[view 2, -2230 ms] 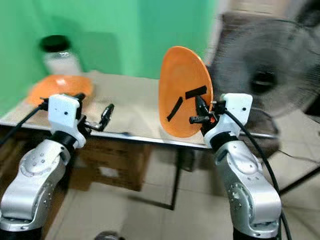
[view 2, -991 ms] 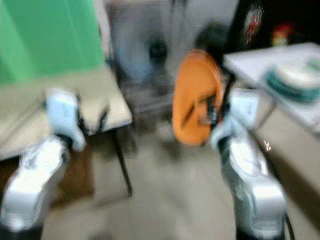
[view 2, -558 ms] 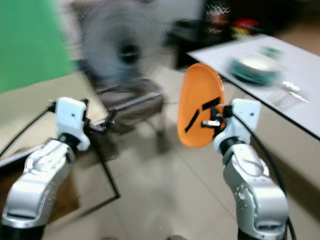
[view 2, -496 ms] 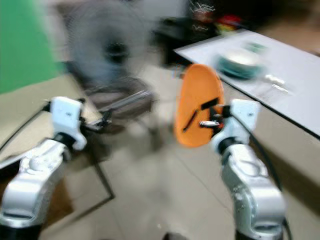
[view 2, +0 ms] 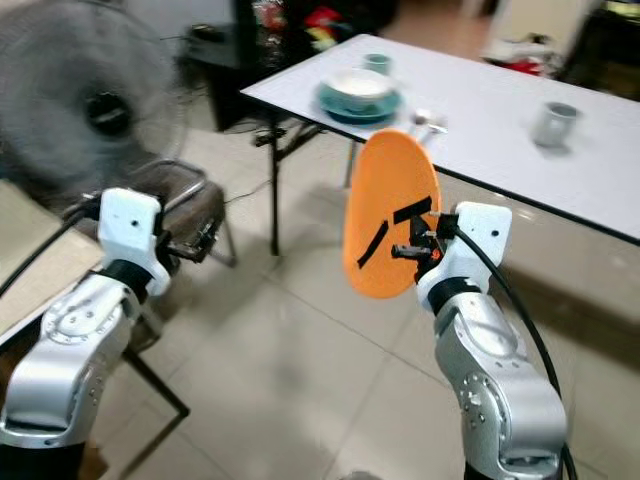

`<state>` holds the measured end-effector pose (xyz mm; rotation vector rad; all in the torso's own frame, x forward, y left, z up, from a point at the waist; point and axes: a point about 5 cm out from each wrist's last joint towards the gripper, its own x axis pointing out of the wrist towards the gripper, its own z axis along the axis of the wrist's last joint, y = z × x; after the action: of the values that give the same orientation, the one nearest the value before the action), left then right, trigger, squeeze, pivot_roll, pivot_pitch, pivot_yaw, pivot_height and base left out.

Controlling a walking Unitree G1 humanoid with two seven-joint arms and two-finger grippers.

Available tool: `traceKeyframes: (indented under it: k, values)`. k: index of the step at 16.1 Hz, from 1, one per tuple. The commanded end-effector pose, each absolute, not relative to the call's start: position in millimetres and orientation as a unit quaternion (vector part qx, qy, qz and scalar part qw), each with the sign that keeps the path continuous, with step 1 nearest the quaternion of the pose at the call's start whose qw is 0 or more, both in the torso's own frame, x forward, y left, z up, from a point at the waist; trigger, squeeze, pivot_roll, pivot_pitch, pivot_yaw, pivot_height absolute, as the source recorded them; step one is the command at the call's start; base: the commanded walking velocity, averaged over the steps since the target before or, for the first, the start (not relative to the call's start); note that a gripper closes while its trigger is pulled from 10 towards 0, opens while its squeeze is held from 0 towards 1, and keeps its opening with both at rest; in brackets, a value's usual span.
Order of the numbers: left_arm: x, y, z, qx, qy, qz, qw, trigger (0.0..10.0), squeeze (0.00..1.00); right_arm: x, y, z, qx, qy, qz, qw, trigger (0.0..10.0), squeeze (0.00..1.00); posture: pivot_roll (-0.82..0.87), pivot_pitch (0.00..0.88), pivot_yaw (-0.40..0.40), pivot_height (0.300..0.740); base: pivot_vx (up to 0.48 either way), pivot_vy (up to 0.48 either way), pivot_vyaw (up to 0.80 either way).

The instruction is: Setting the table

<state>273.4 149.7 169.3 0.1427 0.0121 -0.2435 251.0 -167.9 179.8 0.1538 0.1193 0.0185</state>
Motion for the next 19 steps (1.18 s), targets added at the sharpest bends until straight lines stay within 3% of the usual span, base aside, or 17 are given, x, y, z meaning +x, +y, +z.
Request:
traceKeyframes:
  k: [1,3,6,12,17,19]
  values:
    - [272.7,147.2,168.7,0.065,0.004,-0.123,0.99,10.0,0.0,250.1,-170.3,189.0,0.072,0.037,0.008,0.997,10.0,0.0,0.08,0.0,-0.001,0.74,0.0,0.0,-0.8]
    - [272.1,147.6,167.7,0.059,0.005,-0.123,0.991,10.0,0.0,251.2,-171.5,189.2,0.067,0.032,0.004,0.997,10.0,0.0,0.08,0.0,-0.002,0.74,0.0,0.0,-0.79]
    - [271.6,144.6,170.9,0.059,-0.007,-0.145,0.988,10.0,0.0,253.7,-172.5,190.9,0.047,0.025,0.002,0.999,10.0,0.0,0.08,0.0,-0.001,0.74,0.0,0.0,0.0]
    - [273.6,144.5,171.1,0.062,-0.01,-0.148,0.987,10.0,0.0,255.3,-172.2,190.4,0.057,0.025,0.002,0.998,10.0,0.0,0.08,0.0,0.0,0.74,0.29,0.0,-0.64]
    - [273.3,144.1,168.8,0.064,-0.008,-0.153,0.986,10.0,0.0,255.7,-173.2,193.0,0.058,0.016,-0.001,0.998,10.0,0.0,0.08,0.0,0.0,0.74,0.299,0.0,0.0]
    - [273.5,143.6,167.9,0.063,-0.007,-0.154,0.986,10.0,0.0,255.8,-174.0,193.1,0.059,0.016,-0.002,0.998,10.0,0.0,0.08,0.0,0.0,0.74,0.292,0.0,-0.71]
